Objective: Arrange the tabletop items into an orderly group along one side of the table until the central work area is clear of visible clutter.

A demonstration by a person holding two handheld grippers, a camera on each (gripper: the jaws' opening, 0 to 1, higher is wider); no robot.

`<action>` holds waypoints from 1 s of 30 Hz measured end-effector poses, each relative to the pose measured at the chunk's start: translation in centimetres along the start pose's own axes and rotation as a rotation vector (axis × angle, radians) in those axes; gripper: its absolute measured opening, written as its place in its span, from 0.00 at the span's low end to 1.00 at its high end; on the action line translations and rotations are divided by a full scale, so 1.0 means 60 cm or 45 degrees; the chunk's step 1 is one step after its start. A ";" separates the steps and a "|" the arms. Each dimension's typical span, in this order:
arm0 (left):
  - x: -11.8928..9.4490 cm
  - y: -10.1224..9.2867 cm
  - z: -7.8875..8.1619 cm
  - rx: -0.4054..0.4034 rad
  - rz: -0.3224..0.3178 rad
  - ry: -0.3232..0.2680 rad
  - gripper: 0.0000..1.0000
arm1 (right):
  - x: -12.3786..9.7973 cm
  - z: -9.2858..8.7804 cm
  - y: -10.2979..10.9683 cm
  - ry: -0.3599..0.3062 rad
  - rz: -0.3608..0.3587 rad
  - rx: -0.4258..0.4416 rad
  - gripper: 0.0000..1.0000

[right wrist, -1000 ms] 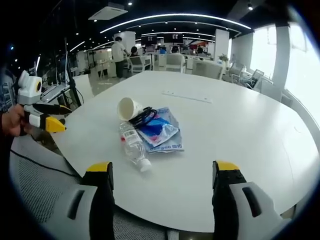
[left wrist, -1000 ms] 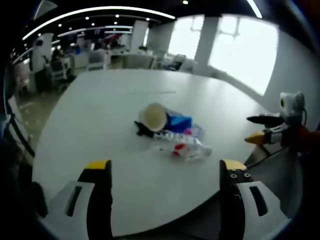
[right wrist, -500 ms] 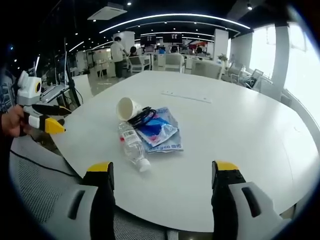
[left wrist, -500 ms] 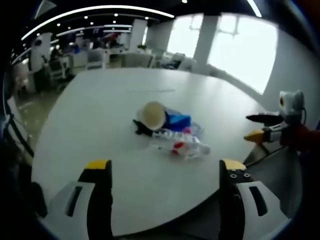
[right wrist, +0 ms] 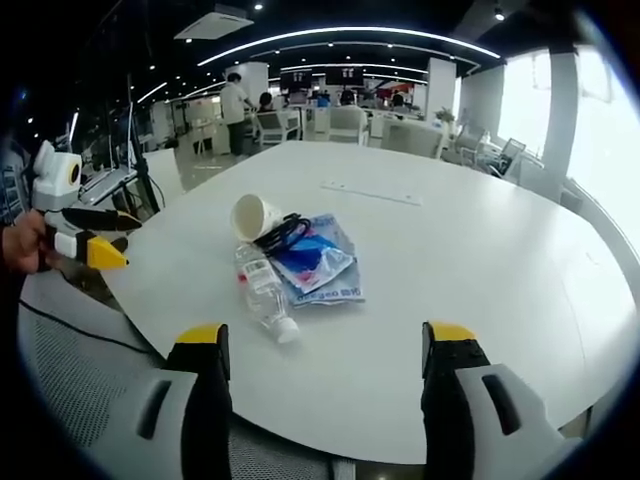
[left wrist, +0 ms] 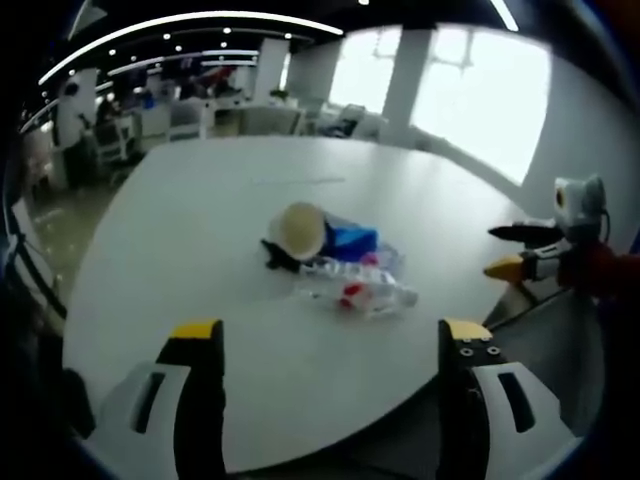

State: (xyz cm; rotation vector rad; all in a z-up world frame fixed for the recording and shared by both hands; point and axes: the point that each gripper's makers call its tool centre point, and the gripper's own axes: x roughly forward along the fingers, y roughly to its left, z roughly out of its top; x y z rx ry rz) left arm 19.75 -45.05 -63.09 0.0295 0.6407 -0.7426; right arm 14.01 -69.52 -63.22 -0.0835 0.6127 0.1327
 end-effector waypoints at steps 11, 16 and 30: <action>0.004 -0.018 -0.004 0.040 -0.057 0.030 0.85 | 0.000 0.000 -0.002 -0.003 -0.002 0.017 0.77; 0.012 -0.048 -0.009 0.229 -0.143 0.104 0.84 | -0.001 0.000 0.002 -0.002 0.010 0.014 0.76; 0.072 -0.067 0.063 0.563 -0.314 0.160 0.80 | -0.005 0.006 -0.006 -0.032 -0.002 0.064 0.76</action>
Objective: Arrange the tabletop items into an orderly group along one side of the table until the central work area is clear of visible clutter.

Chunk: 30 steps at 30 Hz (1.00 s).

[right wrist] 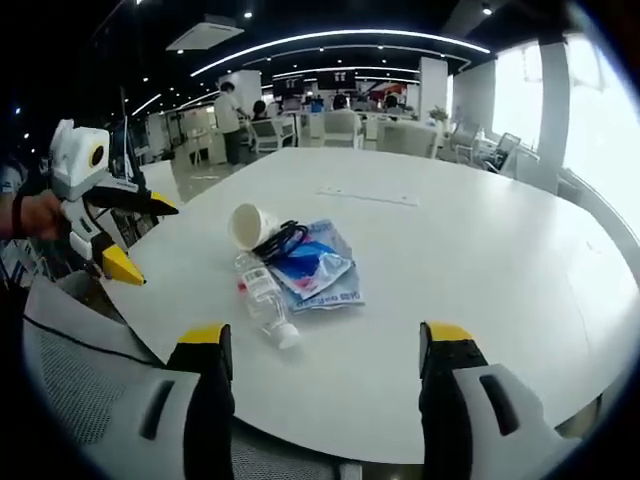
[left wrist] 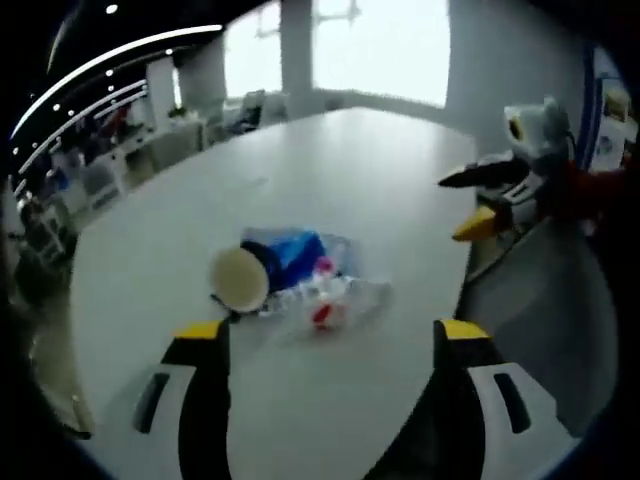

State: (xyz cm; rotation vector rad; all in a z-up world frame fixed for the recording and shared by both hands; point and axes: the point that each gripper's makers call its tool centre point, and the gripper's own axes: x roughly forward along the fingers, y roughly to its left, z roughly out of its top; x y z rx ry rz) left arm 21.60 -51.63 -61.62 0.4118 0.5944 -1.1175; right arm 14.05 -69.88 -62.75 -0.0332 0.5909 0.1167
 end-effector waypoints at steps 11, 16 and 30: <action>0.062 0.004 0.009 0.237 -0.127 0.152 0.77 | 0.000 0.002 -0.006 -0.005 -0.015 0.012 0.74; 0.080 -0.007 0.015 0.325 -0.183 0.179 0.76 | -0.001 0.004 -0.013 -0.012 -0.035 0.028 0.74; 0.144 -0.024 -0.023 0.793 -0.411 0.443 0.75 | -0.003 0.009 -0.005 -0.041 0.008 0.059 0.73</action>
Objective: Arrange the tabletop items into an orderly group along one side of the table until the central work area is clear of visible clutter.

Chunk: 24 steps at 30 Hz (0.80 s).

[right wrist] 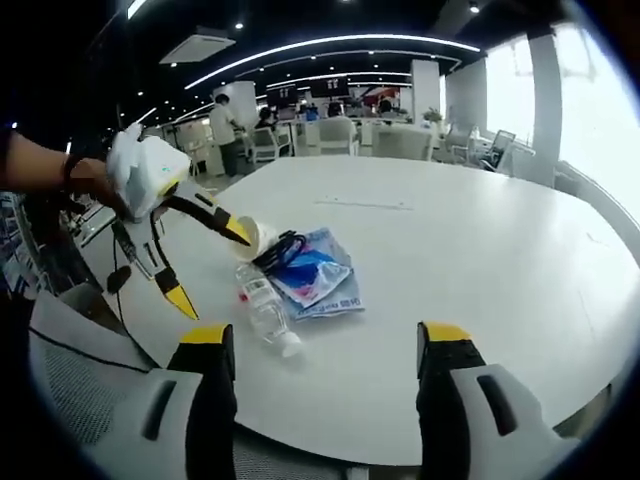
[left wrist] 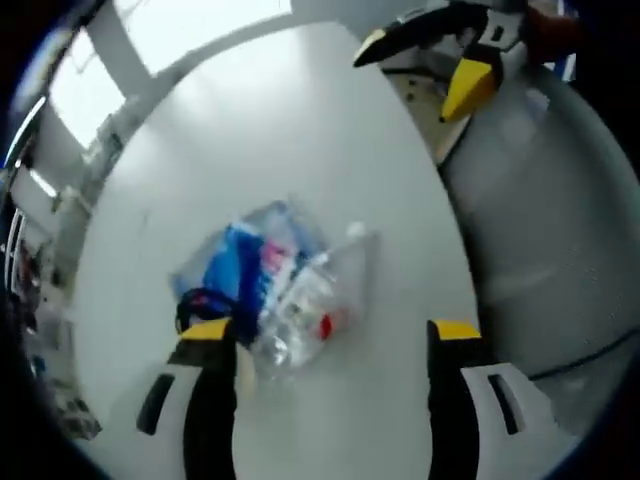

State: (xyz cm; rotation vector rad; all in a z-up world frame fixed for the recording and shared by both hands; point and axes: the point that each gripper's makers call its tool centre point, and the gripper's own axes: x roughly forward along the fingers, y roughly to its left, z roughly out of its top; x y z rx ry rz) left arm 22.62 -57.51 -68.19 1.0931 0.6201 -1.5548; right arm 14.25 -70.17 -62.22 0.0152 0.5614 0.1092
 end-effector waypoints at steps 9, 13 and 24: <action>0.054 -0.010 0.008 0.160 -0.150 0.104 0.73 | 0.000 -0.002 -0.002 0.001 0.005 0.022 0.73; 0.074 -0.014 0.008 0.176 -0.209 0.134 0.72 | 0.000 -0.002 -0.005 0.000 0.002 0.042 0.72; 0.108 -0.029 -0.003 0.229 -0.361 0.209 0.65 | 0.001 -0.006 0.000 0.014 0.016 0.062 0.69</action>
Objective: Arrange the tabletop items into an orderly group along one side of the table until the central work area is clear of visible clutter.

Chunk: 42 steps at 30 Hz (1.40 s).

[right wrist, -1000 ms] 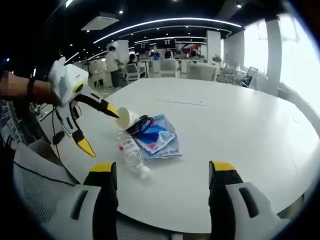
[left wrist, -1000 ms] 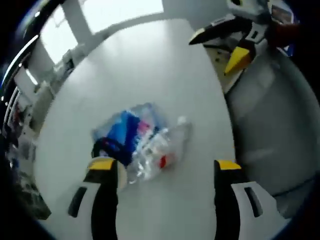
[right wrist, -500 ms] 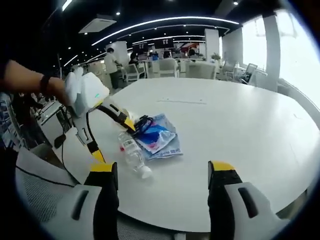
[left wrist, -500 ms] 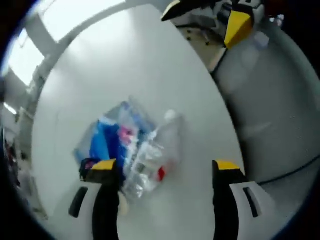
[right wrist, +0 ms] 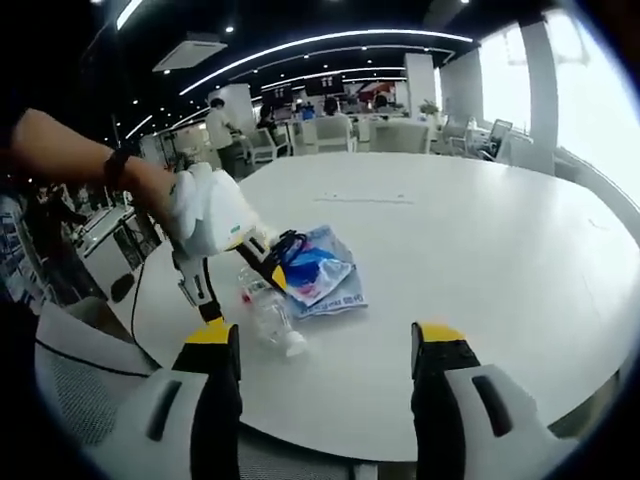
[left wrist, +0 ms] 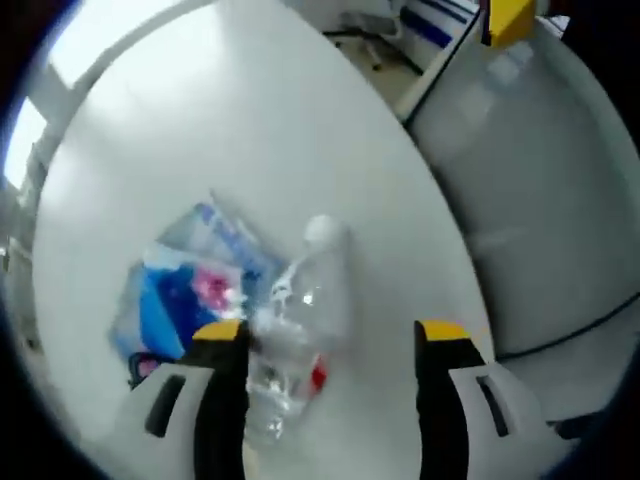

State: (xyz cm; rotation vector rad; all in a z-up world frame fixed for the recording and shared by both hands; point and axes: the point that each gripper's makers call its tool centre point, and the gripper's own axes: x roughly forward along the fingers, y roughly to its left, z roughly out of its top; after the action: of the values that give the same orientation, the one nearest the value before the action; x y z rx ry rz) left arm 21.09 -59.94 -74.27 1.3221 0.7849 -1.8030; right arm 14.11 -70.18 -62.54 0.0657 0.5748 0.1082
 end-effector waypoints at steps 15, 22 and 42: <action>0.030 0.023 -0.014 0.108 -0.043 -0.003 0.49 | 0.003 -0.008 -0.003 0.037 -0.013 -0.011 0.69; 0.043 0.000 -0.030 0.270 -0.073 0.046 0.44 | 0.003 -0.009 -0.005 0.046 -0.022 -0.003 0.69; 0.034 -0.007 -0.022 0.155 0.015 -0.112 0.38 | 0.007 -0.012 -0.002 0.058 -0.010 -0.016 0.67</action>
State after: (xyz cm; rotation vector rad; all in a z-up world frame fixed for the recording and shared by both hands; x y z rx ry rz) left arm 21.01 -59.07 -76.59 1.3119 0.6275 -1.9114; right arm 14.06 -70.23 -63.37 0.0487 0.6196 0.1061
